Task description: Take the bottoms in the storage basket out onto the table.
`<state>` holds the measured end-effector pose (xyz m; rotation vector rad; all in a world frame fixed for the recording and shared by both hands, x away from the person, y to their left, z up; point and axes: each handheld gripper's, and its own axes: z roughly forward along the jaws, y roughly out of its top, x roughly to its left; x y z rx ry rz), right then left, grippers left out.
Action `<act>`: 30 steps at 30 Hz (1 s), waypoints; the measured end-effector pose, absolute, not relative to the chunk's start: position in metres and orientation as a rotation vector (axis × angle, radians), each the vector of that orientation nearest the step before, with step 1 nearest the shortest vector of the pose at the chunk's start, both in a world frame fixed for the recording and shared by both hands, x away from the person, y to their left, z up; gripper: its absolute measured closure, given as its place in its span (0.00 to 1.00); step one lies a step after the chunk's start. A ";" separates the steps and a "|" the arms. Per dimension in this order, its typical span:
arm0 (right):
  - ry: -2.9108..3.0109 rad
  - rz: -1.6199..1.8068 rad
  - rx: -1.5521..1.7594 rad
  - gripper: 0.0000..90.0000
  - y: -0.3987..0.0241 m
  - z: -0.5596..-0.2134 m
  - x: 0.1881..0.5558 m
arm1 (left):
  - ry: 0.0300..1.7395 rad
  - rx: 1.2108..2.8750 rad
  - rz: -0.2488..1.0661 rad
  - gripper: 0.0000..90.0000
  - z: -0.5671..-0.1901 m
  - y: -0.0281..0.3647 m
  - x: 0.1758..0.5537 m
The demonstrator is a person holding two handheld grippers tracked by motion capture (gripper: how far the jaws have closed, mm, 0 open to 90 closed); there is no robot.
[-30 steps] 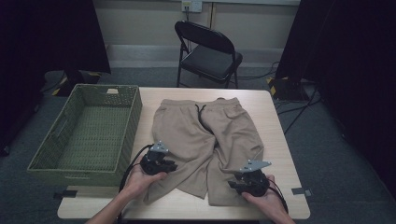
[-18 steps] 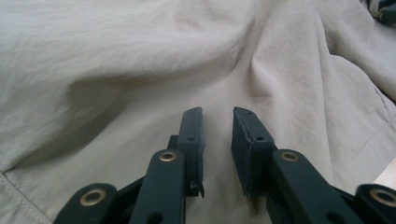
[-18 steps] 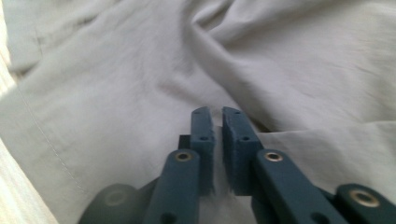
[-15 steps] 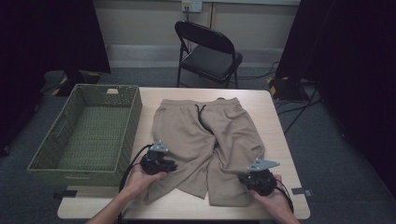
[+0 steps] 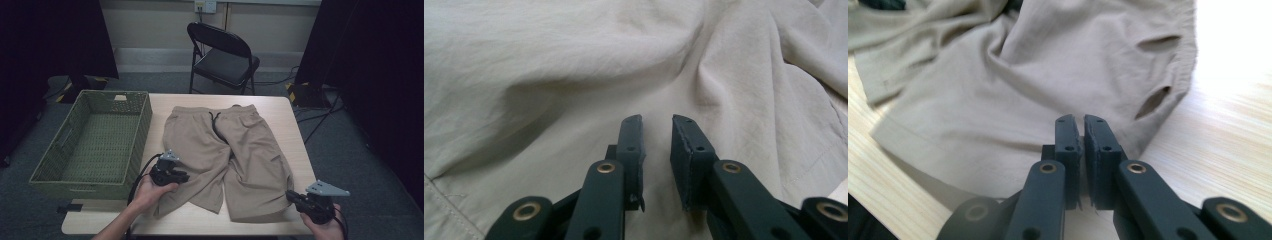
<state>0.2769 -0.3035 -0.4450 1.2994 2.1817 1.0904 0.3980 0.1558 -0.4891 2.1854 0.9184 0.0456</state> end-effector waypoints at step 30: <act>2.281 0.913 1.335 0.80 -0.325 -0.464 0.303 | 0.938 2.180 0.064 0.77 -0.488 0.158 0.399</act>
